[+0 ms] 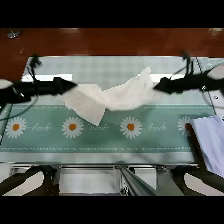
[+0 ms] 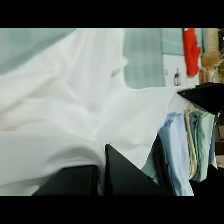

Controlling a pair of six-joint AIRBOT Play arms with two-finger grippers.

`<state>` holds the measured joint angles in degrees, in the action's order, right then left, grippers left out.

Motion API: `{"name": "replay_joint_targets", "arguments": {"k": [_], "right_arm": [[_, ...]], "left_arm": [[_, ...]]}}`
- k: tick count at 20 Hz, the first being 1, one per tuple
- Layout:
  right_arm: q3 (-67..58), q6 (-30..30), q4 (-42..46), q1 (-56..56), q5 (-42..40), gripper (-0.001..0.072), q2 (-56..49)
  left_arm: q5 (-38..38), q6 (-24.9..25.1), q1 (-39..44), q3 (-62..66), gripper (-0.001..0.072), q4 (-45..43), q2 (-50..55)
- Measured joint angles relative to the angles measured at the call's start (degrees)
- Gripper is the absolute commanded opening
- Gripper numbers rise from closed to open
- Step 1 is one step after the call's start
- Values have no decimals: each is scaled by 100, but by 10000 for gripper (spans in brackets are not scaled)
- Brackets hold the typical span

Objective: Fold the shirts.

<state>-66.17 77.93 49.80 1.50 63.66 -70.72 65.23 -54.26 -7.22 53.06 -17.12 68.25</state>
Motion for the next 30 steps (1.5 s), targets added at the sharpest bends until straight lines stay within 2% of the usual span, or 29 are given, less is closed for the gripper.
{"name": "replay_joint_targets", "arguments": {"k": [3, 7, 12, 21, 26, 30], "right_arm": [[-2087, 205, 306, -11, 212, 21, 22], [-4356, 361, 636, -17, 599, 22, 197], [-5274, 295, 960, -17, 822, 21, 1010], [-5471, 225, 1438, -17, 1419, 22, 2498], [-5125, 363, 1495, -17, 1884, 22, 2868], [-4428, 420, 1526, -17, 2142, 22, 2955]], "left_arm": [[208, -376, -151, 1694, 23, -179, -267], [409, -1172, -219, 4098, 23, -1067, -411], [575, -1930, -240, 6297, 23, -1989, -636], [422, -2190, -247, 6957, 23, -2669, -2031], [1029, -2498, -247, 6854, 23, -2876, -2492], [1445, -2774, -247, 5862, 23, -2927, -2564]]}}
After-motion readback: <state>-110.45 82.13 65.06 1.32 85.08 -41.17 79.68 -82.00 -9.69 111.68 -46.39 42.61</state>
